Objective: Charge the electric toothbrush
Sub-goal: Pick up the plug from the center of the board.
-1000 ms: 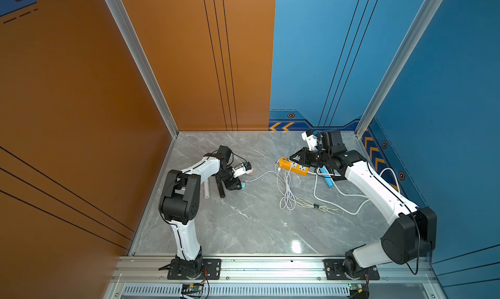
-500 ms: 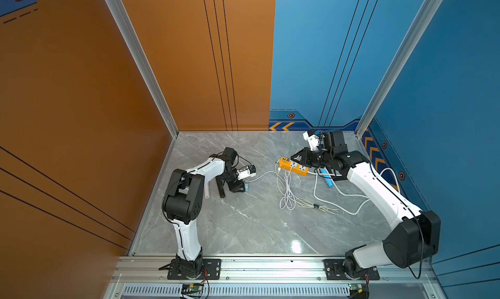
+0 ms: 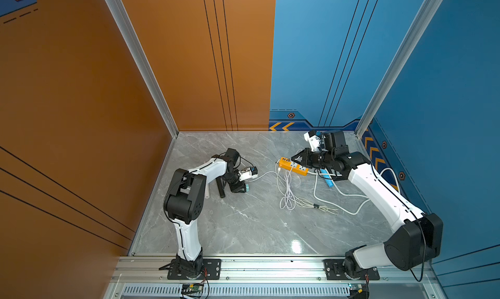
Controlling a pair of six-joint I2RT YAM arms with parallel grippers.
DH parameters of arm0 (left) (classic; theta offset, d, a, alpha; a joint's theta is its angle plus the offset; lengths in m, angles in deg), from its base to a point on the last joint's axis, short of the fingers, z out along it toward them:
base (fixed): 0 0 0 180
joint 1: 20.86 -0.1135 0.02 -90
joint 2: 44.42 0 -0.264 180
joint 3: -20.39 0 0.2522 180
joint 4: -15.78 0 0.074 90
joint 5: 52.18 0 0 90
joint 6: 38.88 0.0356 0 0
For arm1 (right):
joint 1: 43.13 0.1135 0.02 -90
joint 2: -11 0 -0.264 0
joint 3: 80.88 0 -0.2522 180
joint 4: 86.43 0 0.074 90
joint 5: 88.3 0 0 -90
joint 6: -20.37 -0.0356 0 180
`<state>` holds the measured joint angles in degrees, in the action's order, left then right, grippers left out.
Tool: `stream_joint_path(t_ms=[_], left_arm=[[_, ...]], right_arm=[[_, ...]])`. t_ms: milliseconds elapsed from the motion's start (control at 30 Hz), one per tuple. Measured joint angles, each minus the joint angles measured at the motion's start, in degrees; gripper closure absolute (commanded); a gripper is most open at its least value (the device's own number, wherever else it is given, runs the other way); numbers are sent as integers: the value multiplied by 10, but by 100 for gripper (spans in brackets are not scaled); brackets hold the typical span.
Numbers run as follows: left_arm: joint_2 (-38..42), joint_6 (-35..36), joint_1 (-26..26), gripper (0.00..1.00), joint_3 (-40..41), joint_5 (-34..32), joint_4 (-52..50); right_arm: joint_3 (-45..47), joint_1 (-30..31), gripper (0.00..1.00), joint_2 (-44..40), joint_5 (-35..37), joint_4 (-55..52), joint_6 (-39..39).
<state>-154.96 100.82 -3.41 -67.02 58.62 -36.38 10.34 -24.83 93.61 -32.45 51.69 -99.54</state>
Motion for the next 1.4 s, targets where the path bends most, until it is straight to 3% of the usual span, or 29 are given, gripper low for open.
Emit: stream_joint_path(t_ms=[267, 467, 600, 800, 1033, 1400], left_arm=[[-4, 0, 2, 74, 0, -2, 0], [-4, 0, 3, 75, -1, -1, 0], [1, -6, 5, 82, -14, 14, -3], [80, -15, 7, 91, -87, 51, -1], [156, -21, 22, 94, -154, 99, 30], [160, -12, 34, 95, -155, 165, 35]], right_arm=[[0, 0, 100, 0, 0, 0, -2], [0, -7, 100, 0, 2, 0, -9], [0, -15, 100, 0, 4, 0, -19], [-16, -17, 100, 8, 3, 0, -37], [-54, 16, 100, 25, -5, 37, -81], [-110, 84, 100, 61, -16, 79, -106]])
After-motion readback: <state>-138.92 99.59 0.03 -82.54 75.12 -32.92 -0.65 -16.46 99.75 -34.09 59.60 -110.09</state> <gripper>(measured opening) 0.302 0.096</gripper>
